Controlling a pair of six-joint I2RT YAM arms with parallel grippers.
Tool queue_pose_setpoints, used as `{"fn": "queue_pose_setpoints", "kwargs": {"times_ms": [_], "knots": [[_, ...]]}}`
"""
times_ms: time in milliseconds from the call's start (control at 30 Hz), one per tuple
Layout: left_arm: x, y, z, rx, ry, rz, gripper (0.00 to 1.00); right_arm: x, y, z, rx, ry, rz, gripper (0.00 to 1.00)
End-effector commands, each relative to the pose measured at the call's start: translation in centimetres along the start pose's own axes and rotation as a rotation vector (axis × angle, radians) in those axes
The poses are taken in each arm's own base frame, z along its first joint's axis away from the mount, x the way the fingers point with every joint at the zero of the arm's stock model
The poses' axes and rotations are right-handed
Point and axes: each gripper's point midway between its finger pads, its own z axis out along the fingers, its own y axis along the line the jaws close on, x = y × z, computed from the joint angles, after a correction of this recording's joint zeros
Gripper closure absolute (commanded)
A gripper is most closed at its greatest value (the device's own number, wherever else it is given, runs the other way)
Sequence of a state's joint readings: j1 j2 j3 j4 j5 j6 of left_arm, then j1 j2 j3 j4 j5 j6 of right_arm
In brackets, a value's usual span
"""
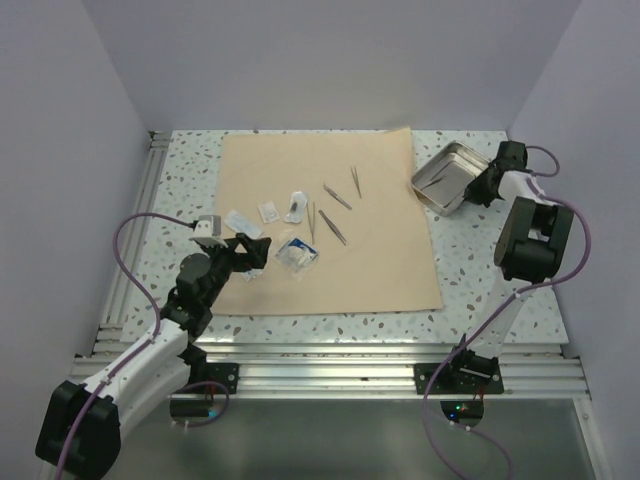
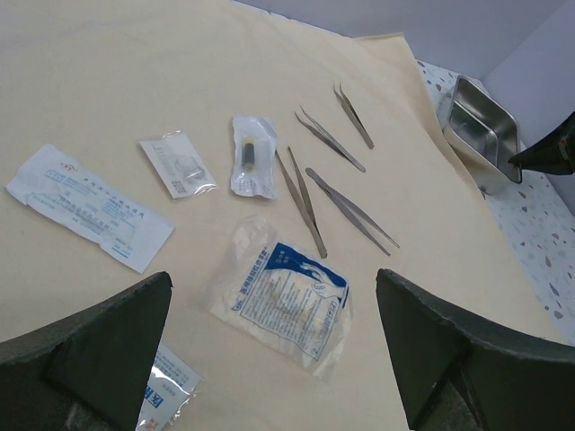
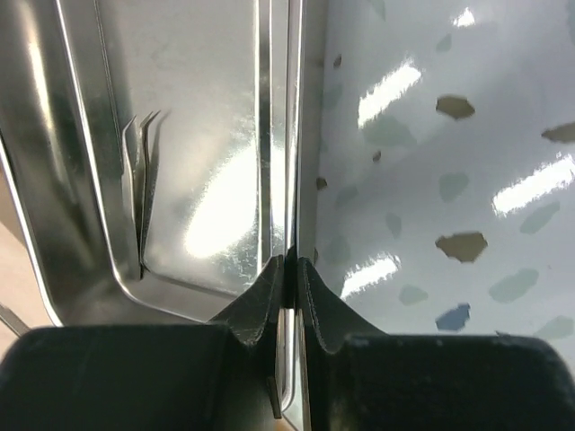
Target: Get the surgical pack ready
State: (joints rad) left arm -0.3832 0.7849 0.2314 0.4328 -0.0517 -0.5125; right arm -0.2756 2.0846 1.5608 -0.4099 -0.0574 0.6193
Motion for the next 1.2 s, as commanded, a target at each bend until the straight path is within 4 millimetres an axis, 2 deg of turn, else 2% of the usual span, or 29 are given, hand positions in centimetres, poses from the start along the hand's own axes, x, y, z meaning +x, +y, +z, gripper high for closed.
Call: {"fn": "queue_pose_setpoints", "kwargs": {"times_ms": [0,33,233,300,333,500,533,700,833,1000,1067,1167], "knots": [[-1.1,-1.2,0.1,0.051,-0.043,-0.003,0.0,1.2,1.0,-4.2,-0.095,0.037,-0.163,1.0],[-1.1,-1.2,0.1,0.052,-0.042,-0.003,0.0,1.6,0.6,-5.1,-0.091,0.03,-0.184,1.0],[-1.1,-1.2,0.0,0.051,-0.044,0.0,0.0,1.7,-2.6,-7.2,0.004,0.03,-0.275,1.0],[-1.1,-1.1,0.1,0.05,-0.045,0.0,0.0,0.8,-3.8,-8.1,0.026,0.002,-0.263,1.0],[-1.0,-1.1,0.1,0.05,-0.041,0.0,0.0,1.1,-4.4,-8.2,0.037,0.006,-0.26,1.0],[-0.7,-1.1,0.3,0.052,-0.028,-0.003,0.0,0.4,-5.8,-9.9,0.072,-0.047,-0.255,1.0],[-0.6,-1.2,0.3,0.055,-0.027,-0.006,0.0,1.3,-6.4,-9.7,0.076,-0.036,-0.255,1.0],[-0.6,-1.2,0.3,0.055,-0.028,-0.006,0.0,2.0,-7.5,-9.8,0.1,-0.022,-0.278,1.0],[-0.3,-1.0,0.4,0.051,-0.02,-0.007,0.0,2.0,-9.5,-10.1,0.189,-0.02,-0.316,1.0],[-0.4,-1.2,0.4,0.057,-0.02,-0.01,0.0,2.3,-10.5,-9.0,0.231,0.002,-0.315,1.0],[-0.4,-1.1,0.3,0.051,-0.022,-0.008,0.0,2.6,-11.3,-8.6,0.28,0.021,-0.306,0.97],[-0.6,-1.1,0.3,0.048,-0.028,-0.006,0.0,1.9,-11.3,-8.8,0.298,0.002,-0.286,0.92]]}}
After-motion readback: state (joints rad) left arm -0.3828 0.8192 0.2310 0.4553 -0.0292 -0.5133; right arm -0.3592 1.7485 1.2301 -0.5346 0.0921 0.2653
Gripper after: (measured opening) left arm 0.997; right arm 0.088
